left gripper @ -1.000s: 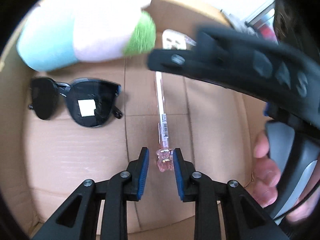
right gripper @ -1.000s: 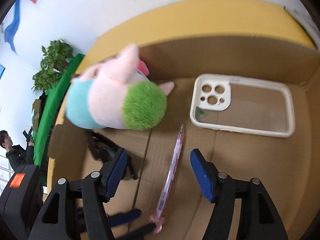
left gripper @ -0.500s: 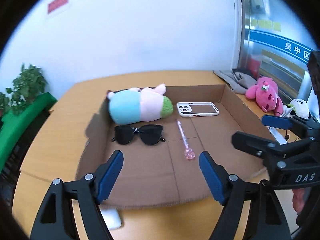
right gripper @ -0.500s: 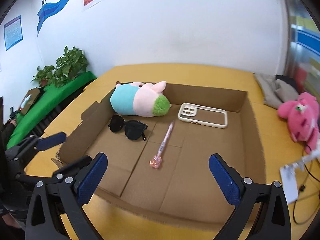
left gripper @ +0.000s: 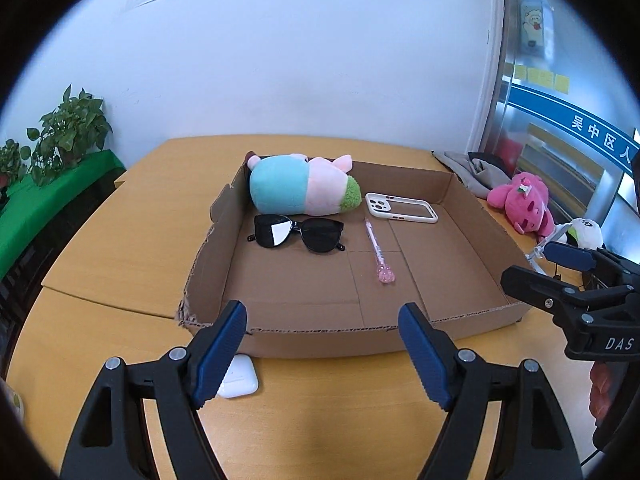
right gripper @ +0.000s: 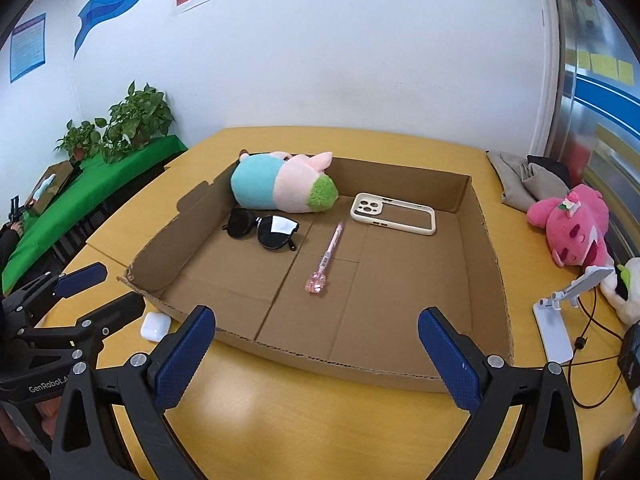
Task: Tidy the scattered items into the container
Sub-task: 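Open the left gripper to drop the pen into the box, then withdraw, then close the left gripper on the white earbud case on the table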
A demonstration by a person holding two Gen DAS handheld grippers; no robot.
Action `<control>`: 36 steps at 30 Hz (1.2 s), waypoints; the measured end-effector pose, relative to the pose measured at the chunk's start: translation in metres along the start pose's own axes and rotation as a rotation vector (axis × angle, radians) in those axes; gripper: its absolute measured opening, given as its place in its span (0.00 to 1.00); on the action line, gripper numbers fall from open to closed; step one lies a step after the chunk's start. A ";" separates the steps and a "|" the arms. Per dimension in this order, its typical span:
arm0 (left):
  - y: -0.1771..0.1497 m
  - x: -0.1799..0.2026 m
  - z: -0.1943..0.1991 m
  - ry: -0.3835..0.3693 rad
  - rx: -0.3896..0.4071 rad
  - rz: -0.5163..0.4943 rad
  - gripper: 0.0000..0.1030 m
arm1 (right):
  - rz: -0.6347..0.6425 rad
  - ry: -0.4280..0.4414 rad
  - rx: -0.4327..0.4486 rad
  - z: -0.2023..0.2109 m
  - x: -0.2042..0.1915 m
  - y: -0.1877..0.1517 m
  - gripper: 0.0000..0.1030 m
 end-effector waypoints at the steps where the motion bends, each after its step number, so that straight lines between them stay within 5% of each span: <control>1: -0.002 -0.001 -0.001 0.003 -0.001 0.004 0.76 | 0.004 -0.001 0.000 0.001 -0.002 -0.001 1.00; 10: -0.025 -0.029 -0.016 0.005 -0.051 0.022 0.76 | -0.011 0.034 -0.023 0.004 -0.010 -0.015 1.00; 17: -0.063 -0.055 -0.061 0.030 -0.175 -0.045 0.76 | -0.061 0.059 -0.084 -0.007 0.001 -0.048 1.00; 26: -0.090 -0.059 -0.108 -0.022 -0.327 -0.001 0.75 | -0.105 0.080 -0.153 -0.023 0.007 -0.080 1.00; 34: -0.093 -0.060 -0.107 -0.005 -0.319 -0.034 0.46 | -0.126 0.091 -0.209 -0.035 0.010 -0.101 1.00; 36: -0.095 -0.057 -0.103 -0.033 -0.316 -0.051 0.46 | -0.121 0.113 -0.226 -0.038 0.005 -0.106 1.00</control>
Point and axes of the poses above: each gripper's, at about its wrist camera, not at the fingertips, and z roughly against the way its jaws point, x to its right, y to its top, the point moved 8 cm from there along -z, roughly the way its jaws point, and after that the axes turned 14 degrees about y, right-handed, at the moved point
